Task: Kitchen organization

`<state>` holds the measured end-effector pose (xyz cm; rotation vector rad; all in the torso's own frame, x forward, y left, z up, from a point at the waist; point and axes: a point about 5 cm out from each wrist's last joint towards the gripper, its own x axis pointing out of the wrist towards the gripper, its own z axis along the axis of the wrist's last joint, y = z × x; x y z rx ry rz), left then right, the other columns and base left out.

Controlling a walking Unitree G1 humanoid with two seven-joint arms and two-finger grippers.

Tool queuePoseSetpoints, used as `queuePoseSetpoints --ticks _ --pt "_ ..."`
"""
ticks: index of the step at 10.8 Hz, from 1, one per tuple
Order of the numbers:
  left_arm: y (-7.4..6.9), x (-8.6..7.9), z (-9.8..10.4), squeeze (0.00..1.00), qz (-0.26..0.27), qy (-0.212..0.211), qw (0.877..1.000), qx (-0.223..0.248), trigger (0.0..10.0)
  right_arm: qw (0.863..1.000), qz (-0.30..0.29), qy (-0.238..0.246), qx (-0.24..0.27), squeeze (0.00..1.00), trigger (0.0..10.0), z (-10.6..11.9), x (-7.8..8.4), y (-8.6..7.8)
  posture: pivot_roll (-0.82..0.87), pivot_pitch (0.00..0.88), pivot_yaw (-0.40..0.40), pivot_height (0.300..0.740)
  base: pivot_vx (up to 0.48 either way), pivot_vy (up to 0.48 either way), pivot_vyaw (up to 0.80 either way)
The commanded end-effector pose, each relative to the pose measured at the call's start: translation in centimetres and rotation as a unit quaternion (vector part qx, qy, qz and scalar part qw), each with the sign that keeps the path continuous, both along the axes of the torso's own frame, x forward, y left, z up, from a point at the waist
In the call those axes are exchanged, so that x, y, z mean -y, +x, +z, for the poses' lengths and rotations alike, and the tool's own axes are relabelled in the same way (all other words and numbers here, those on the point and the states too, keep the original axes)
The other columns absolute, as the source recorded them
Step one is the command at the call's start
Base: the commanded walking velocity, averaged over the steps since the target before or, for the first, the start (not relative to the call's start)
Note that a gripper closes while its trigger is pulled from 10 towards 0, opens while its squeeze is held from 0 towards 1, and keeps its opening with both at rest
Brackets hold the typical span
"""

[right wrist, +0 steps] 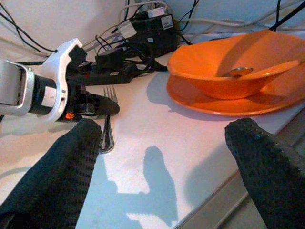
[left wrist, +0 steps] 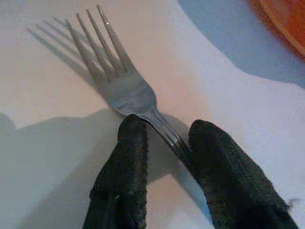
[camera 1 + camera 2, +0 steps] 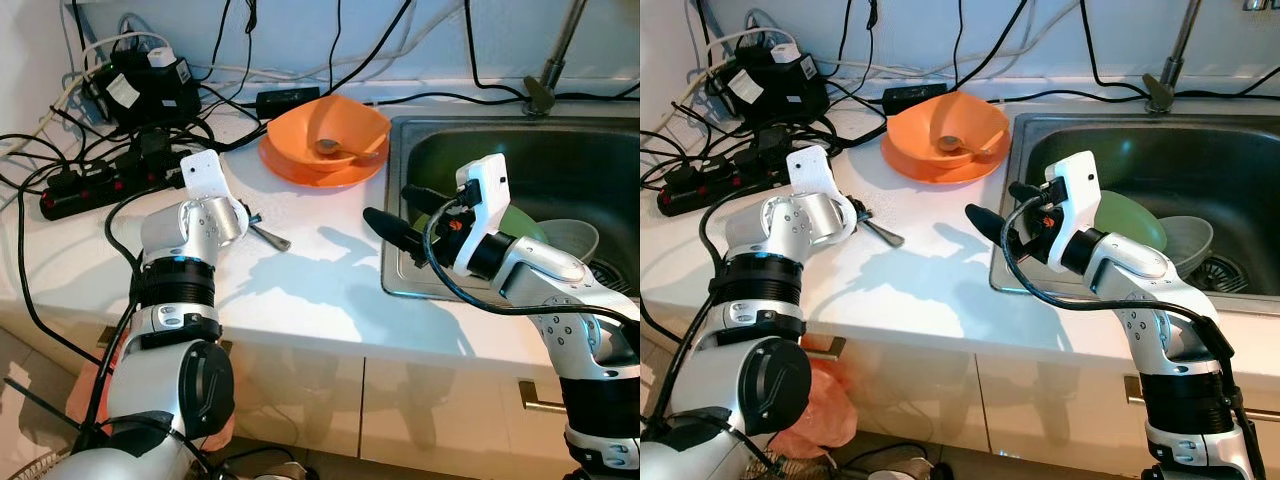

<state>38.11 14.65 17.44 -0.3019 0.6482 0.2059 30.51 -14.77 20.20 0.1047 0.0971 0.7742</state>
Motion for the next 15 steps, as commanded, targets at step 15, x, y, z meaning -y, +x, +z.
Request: queuePoseSetpoints --ticks 15 --pt "-4.2 -1.7 -4.1 0.00 -0.152 0.174 0.969 0.083 0.0 1.000 0.008 -0.009 -0.002 0.00 10.0 0.0 0.0 0.1 0.16 0.046 0.104 0.740 0.000 0.000 0.00"
